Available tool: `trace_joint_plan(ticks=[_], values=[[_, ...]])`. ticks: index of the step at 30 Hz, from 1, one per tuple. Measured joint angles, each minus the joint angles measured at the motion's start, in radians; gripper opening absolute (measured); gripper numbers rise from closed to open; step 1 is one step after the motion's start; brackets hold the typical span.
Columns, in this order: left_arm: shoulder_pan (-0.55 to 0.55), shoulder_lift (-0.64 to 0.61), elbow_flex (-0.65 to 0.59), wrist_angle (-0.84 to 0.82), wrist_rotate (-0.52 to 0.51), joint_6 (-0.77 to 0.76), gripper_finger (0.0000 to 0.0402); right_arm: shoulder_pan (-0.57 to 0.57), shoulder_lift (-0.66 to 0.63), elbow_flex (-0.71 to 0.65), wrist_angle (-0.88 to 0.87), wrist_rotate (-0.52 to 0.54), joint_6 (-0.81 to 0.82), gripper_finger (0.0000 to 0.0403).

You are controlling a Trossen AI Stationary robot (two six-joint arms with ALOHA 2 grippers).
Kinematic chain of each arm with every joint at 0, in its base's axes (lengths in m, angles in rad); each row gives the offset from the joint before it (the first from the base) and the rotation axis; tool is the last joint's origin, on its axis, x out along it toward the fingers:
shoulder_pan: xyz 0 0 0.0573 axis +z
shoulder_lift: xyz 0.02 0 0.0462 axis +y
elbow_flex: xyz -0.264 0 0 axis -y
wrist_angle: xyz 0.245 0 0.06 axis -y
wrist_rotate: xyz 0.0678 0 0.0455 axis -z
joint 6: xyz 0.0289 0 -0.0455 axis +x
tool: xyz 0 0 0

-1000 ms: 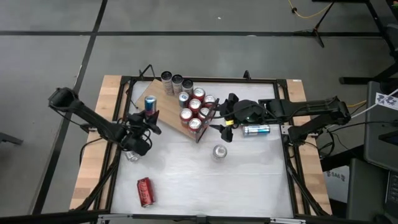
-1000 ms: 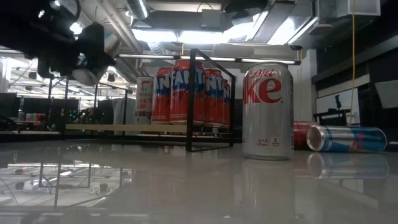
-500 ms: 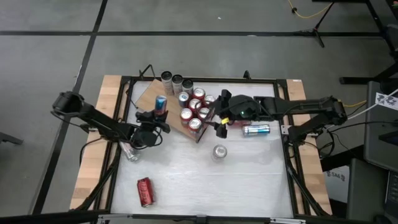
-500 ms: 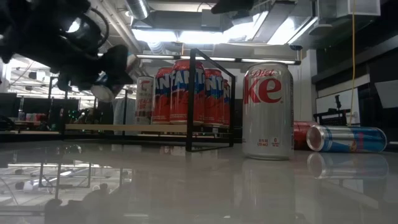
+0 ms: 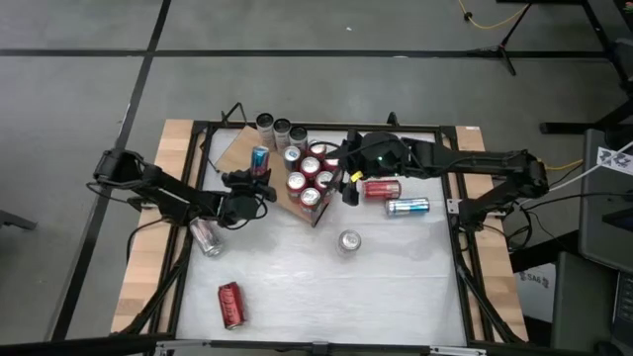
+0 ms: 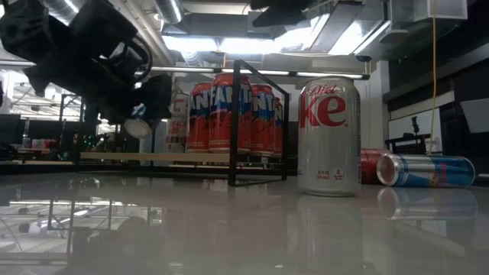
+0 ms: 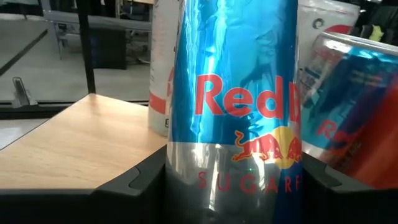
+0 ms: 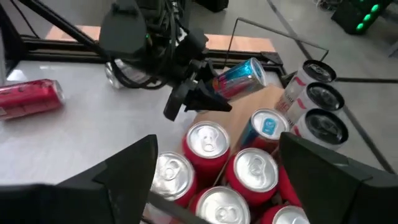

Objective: Pick and place cans onto a shelf
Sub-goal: Put the bottom blue and white soda can on the shelf aligned with the other blue and white soda cans

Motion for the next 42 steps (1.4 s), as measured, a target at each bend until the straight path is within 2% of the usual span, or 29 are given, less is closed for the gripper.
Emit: trace_joint_plan(ticks=[4, 12, 15, 19, 25, 29, 32, 37, 42], values=[[0.02, 0.013, 0.0, 0.078, 0.052, 0.068, 0.0215, -0.004, 0.035, -0.001, 0.021, 0.008, -0.067, 0.0328], [-0.017, -0.011, 0.0, 0.443, 0.141, 0.488, 0.0215, -0.032, 0.073, -0.002, 0.132, 0.006, -0.115, 0.0328], [-0.036, -0.013, 0.0, 0.544, 0.175, 0.592, 0.0215, -0.033, 0.073, -0.002, 0.207, -0.001, -0.114, 0.0328], [-0.062, -0.013, 0.0, 0.68, 0.219, 0.723, 0.0215, -0.03, 0.089, -0.002, 0.305, -0.009, -0.087, 0.0328], [-0.092, -0.013, 0.0, 0.849, 0.36, 0.925, 0.0215, -0.03, 0.136, -0.002, 0.423, -0.01, 0.022, 0.0328], [-0.093, -0.013, 0.0, 0.909, 0.428, 0.997, 0.0215, -0.03, 0.166, -0.002, 0.522, -0.021, 0.078, 0.0328], [-0.093, -0.013, 0.0, 0.93, 0.436, 1.029, 0.0215, -0.03, 0.184, -0.002, 0.568, -0.064, 0.123, 0.0328], [-0.09, -0.013, 0.0, 0.932, 0.465, 1.045, 0.0215, -0.03, 0.2, -0.002, 0.577, -0.154, 0.172, 0.0328], [-0.09, -0.013, 0.012, 0.933, 0.495, 1.052, 0.0215, -0.029, 0.217, -0.002, 0.606, -0.167, 0.174, 0.0328]])
